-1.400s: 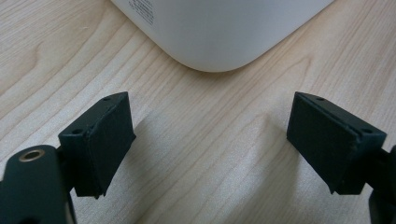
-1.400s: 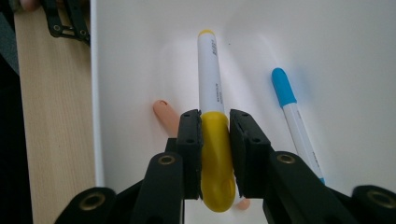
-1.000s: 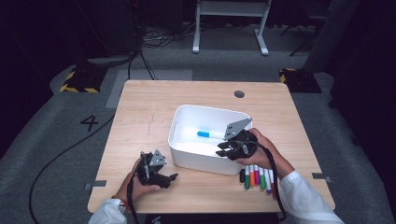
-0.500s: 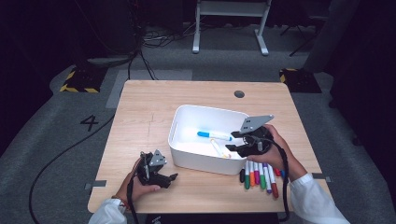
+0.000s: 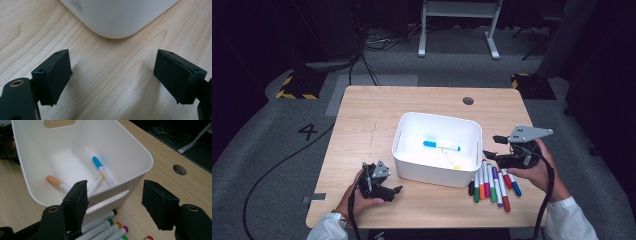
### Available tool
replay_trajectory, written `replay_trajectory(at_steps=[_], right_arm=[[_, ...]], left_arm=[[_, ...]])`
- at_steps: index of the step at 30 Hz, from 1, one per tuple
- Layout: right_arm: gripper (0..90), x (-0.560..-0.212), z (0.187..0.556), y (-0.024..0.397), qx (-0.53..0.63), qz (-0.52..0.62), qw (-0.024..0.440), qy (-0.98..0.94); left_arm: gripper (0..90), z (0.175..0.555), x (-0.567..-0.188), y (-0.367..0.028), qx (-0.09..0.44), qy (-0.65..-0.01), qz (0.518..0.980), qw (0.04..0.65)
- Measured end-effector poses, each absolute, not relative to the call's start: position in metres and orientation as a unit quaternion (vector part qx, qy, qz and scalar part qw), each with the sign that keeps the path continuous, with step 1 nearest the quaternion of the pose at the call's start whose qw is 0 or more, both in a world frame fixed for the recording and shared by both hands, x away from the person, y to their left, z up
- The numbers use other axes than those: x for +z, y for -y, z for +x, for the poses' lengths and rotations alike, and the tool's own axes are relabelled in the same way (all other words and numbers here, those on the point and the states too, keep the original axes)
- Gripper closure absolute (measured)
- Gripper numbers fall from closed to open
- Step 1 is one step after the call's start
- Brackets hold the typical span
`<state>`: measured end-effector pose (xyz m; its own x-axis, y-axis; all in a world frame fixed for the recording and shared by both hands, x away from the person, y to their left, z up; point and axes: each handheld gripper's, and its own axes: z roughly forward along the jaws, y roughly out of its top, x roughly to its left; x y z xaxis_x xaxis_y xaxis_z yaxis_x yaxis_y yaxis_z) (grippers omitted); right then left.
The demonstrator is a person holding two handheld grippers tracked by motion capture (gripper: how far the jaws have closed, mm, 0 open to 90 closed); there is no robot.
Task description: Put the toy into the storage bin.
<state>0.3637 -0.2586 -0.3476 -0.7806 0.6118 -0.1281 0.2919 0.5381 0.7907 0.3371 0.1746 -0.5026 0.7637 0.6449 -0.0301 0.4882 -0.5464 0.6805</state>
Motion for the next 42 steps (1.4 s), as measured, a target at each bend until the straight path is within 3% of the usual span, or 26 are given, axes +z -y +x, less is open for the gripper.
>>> replay_trajectory(at_steps=[18,34,42], right_arm=[[38.2,-0.409,0.348,0.336,0.362,0.359,0.203,-0.836],[39.7,-0.467,0.337,0.363,0.318,0.412,0.169,-0.837],[42.5,-0.479,0.335,0.367,0.303,0.416,0.165,-0.841]], left_arm=[[14.8,0.337,-0.503,-0.175,0.112,-0.325,0.872,0.348],[14.8,0.337,-0.503,-0.175,0.113,-0.325,0.872,0.348],[14.8,0.337,-0.503,-0.174,0.112,-0.326,0.872,0.348]])
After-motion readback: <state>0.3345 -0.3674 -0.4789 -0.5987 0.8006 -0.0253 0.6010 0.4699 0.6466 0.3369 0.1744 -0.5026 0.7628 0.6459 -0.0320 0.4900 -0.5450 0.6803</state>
